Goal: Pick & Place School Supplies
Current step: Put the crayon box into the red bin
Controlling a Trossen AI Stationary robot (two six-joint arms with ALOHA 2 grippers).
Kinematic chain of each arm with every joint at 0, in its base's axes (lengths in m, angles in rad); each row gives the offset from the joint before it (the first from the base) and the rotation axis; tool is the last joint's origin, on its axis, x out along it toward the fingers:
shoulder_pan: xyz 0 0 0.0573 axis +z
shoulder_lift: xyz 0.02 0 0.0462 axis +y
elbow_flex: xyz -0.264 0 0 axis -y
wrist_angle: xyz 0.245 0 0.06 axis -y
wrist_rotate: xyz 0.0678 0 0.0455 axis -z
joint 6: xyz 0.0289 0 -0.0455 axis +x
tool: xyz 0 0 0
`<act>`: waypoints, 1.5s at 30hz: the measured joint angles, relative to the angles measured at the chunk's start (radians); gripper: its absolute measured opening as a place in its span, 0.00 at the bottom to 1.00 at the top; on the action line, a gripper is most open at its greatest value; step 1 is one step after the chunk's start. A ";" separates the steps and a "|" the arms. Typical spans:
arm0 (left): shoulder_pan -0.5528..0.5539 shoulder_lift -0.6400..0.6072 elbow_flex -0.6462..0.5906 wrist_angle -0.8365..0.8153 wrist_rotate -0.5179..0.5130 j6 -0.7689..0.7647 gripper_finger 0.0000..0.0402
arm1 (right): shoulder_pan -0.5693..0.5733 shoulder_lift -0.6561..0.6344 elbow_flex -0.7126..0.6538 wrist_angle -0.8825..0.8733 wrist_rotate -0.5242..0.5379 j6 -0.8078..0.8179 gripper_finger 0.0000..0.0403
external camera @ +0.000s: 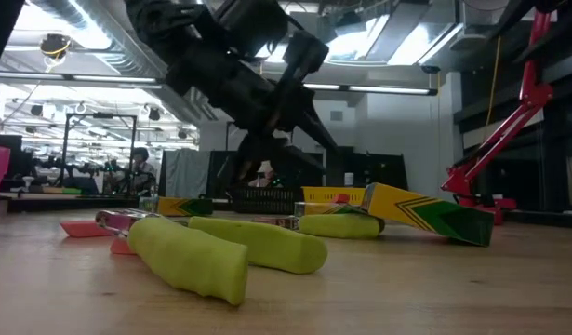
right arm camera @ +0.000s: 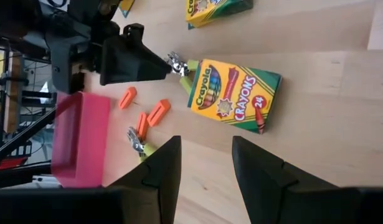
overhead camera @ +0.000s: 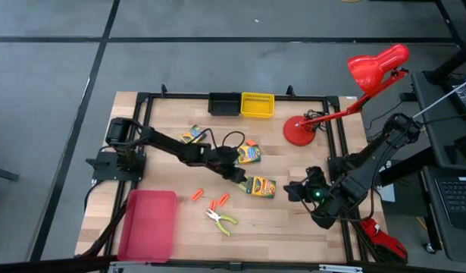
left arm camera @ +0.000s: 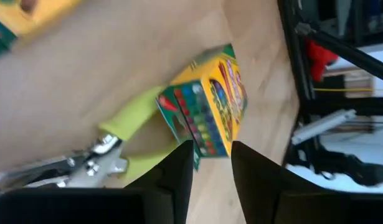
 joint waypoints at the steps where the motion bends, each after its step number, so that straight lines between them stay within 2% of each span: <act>1: 0.000 0.000 0.003 -0.004 -0.011 0.004 0.26 | 0.000 0.000 0.000 0.000 0.000 0.000 0.36; 9: 0.002 0.006 0.004 -0.106 -0.044 -0.013 0.29 | -0.048 0.000 -0.004 -0.034 -0.043 -0.033 0.36; 12: 0.008 0.020 0.004 -0.096 -0.020 -0.028 0.30 | -0.072 0.001 -0.032 -0.024 -0.053 -0.046 0.36; 21: 0.009 0.032 0.004 -0.062 0.016 -0.042 0.31 | -0.089 0.001 -0.221 0.259 -0.082 -0.068 0.36; 25: 0.014 0.054 0.004 -0.033 0.039 -0.057 0.31 | -0.095 0.002 -0.266 0.319 -0.084 -0.080 0.36; 32: 0.023 0.099 0.004 0.055 0.097 -0.100 0.31 | -0.129 0.002 -0.299 0.392 -0.114 -0.141 0.36; 45: 0.029 0.098 0.017 0.054 0.097 -0.089 0.30 | -0.211 0.002 -0.299 0.424 -0.183 -0.296 0.36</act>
